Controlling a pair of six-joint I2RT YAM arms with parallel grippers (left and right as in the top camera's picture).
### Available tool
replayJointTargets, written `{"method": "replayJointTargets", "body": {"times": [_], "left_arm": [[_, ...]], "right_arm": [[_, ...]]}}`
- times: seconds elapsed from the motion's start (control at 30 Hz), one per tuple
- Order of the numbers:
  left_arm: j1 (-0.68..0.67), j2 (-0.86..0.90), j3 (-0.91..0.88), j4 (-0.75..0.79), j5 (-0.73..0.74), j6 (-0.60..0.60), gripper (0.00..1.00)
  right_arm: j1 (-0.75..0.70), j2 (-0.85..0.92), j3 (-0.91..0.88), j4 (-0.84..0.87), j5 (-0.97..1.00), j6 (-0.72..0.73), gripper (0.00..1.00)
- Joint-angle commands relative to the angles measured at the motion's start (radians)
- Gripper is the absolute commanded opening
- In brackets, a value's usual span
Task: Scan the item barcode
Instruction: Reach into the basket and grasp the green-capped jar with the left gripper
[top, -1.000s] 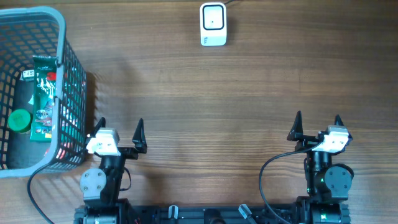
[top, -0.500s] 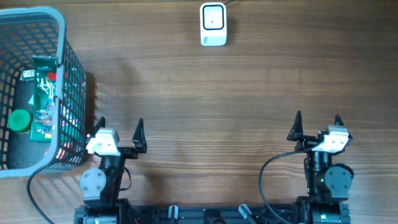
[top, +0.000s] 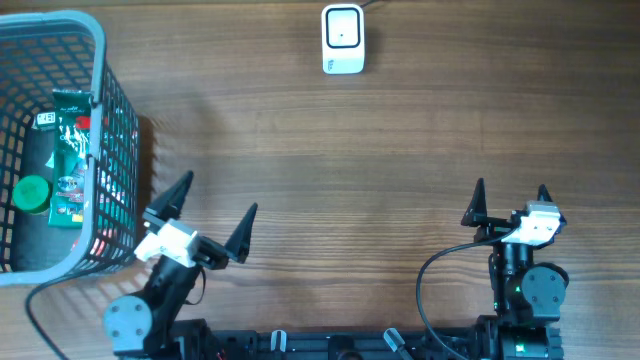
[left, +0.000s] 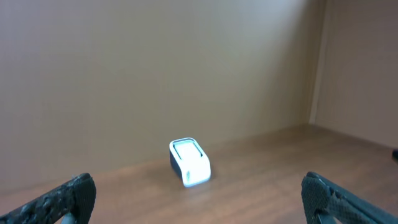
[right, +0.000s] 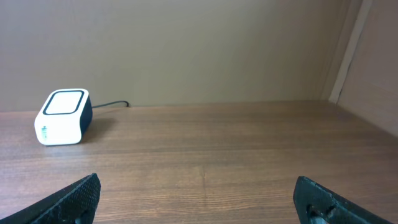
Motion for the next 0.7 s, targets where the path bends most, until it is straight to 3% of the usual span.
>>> {"method": "replayJointTargets", "body": {"times": [0.0, 0.13, 0.23, 0.3, 0.37, 0.47, 0.53, 0.6, 0.67], "left_arm": [[0.005, 0.165, 0.169, -0.006, -0.061, -0.092, 1.00], [0.005, 0.443, 0.416, -0.105, -0.091, -0.154, 1.00], [0.005, 0.742, 0.802, -0.446, -0.225, -0.175, 1.00], [0.005, 0.883, 0.997, -0.610, -0.200, -0.173, 1.00], [0.005, 0.965, 1.077, -0.724, -0.189, -0.172, 1.00], [0.005, 1.003, 1.080, -0.686, -0.196, -0.185, 1.00], [0.005, 1.003, 1.110, -0.669, -0.364, -0.311, 1.00], [0.011, 1.007, 1.168, -0.684, -0.707, -0.448, 1.00], [0.051, 1.015, 1.208, -0.696, -0.864, -0.486, 1.00]], "right_arm": [[-0.002, 0.002, -0.002, 0.002, -0.014, -0.011, 1.00], [-0.002, 0.002, -0.002, 0.002, -0.014, -0.011, 1.00], [-0.002, 0.002, -0.002, 0.002, -0.014, -0.011, 1.00], [-0.002, 0.002, -0.002, 0.002, -0.014, -0.011, 1.00], [-0.002, 0.002, -0.002, 0.002, -0.014, -0.011, 1.00], [-0.002, 0.002, -0.002, 0.002, -0.014, -0.011, 1.00], [-0.002, 0.002, -0.002, 0.002, -0.014, -0.011, 1.00], [-0.002, 0.002, -0.002, 0.002, -0.014, -0.012, 1.00], [-0.002, 0.002, -0.002, 0.002, -0.014, -0.011, 1.00]]}}
